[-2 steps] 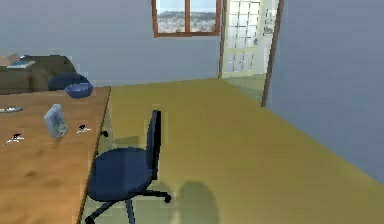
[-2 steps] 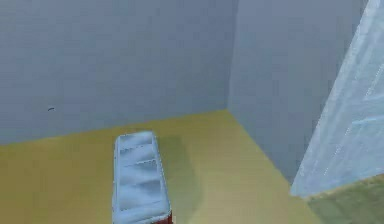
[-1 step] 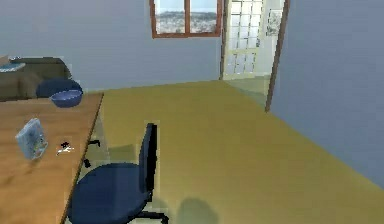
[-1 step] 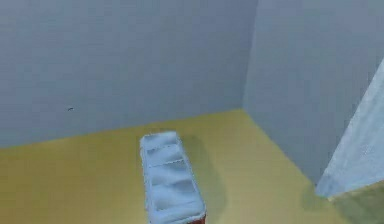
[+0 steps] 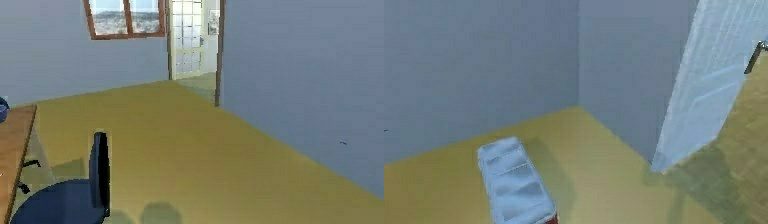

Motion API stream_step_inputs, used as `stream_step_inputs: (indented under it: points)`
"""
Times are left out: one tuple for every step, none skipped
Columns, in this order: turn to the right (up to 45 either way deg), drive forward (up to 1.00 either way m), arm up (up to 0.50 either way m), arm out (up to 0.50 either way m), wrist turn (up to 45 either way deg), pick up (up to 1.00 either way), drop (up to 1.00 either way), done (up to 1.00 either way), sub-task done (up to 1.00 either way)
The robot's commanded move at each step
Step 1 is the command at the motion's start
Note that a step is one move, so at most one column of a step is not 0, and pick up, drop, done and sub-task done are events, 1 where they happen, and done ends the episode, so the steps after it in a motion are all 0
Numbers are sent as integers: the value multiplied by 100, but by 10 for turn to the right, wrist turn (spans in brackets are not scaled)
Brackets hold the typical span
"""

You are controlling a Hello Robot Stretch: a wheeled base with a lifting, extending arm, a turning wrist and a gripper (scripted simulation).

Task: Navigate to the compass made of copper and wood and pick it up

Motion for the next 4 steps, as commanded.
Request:
stream_step_inputs:
  points:
    - [0, 100, 0, 0, 0, 0, 0, 0, 0]
    - [0, 100, 0, 0, 0, 0, 0, 0, 0]
    - [0, 100, 0, 0, 0, 0, 0, 0, 0]
    - [60, 0, 0, 0, 0, 0, 0, 0, 0]
